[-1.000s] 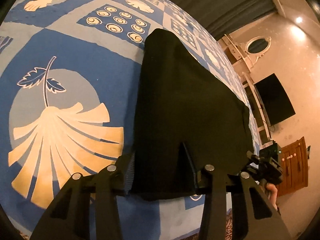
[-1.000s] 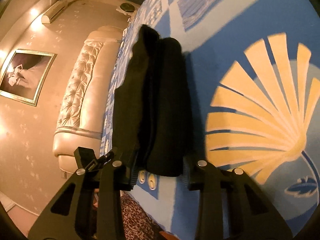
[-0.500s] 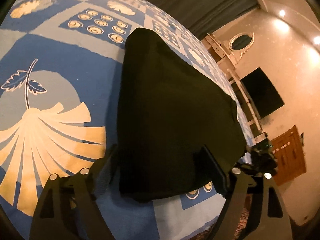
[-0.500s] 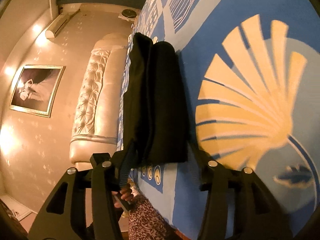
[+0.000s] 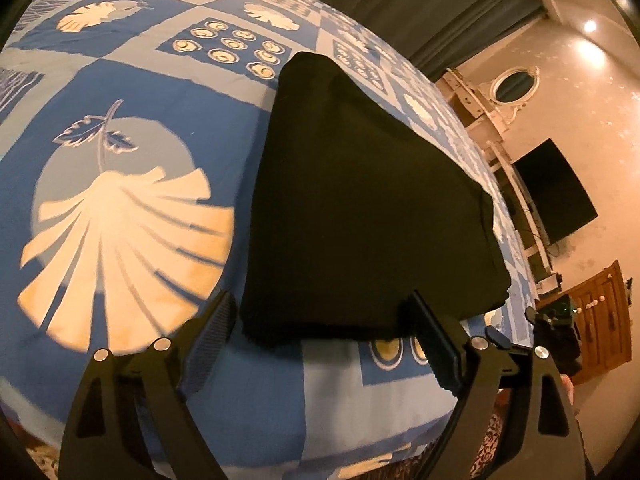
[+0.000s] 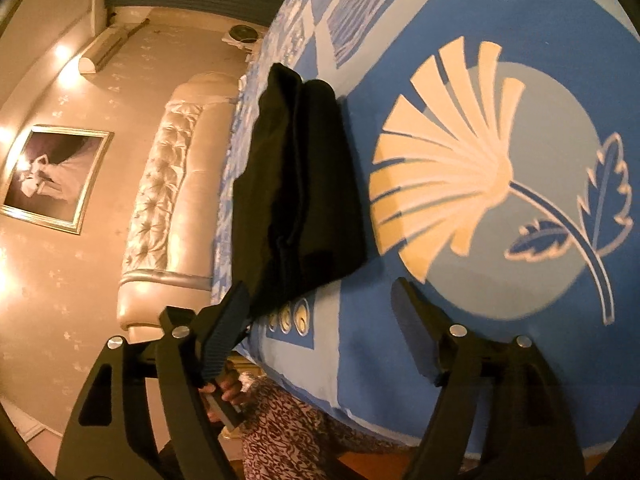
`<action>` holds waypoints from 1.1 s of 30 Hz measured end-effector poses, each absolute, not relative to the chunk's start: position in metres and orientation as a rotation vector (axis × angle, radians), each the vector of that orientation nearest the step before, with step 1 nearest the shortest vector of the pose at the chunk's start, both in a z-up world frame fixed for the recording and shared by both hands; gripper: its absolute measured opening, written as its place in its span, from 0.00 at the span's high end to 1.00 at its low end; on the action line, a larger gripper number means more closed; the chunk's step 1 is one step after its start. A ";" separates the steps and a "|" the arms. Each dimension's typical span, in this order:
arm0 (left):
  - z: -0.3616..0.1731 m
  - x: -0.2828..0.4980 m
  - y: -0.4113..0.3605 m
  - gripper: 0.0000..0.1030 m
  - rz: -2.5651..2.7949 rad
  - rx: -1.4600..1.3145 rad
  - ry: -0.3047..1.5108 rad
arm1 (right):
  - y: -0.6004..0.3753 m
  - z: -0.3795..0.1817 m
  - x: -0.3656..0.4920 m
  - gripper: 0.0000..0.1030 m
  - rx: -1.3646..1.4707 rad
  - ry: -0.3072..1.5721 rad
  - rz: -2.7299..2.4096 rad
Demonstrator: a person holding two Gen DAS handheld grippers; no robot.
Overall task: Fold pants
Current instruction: 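Open both grippers and withdraw them from the folded pants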
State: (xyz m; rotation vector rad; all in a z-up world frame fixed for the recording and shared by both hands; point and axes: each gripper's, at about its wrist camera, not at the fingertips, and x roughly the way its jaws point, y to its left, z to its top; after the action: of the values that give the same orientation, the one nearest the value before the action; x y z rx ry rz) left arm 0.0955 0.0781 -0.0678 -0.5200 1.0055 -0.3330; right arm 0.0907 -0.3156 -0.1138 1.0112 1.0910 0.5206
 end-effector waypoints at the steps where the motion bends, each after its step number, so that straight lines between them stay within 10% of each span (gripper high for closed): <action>1: -0.067 0.091 0.077 0.16 -0.320 -0.510 1.011 | -0.314 -0.113 0.091 0.27 1.007 1.093 0.514; 33: -0.028 0.017 0.053 0.16 -0.003 -0.175 0.904 | -0.244 -0.073 0.049 0.11 0.462 1.129 0.193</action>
State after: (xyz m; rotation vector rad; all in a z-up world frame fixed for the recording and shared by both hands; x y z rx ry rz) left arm 0.0166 0.0532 -0.0281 -0.1752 0.9040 -0.0031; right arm 0.0487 -0.2441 -0.0732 0.4616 1.1290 0.1932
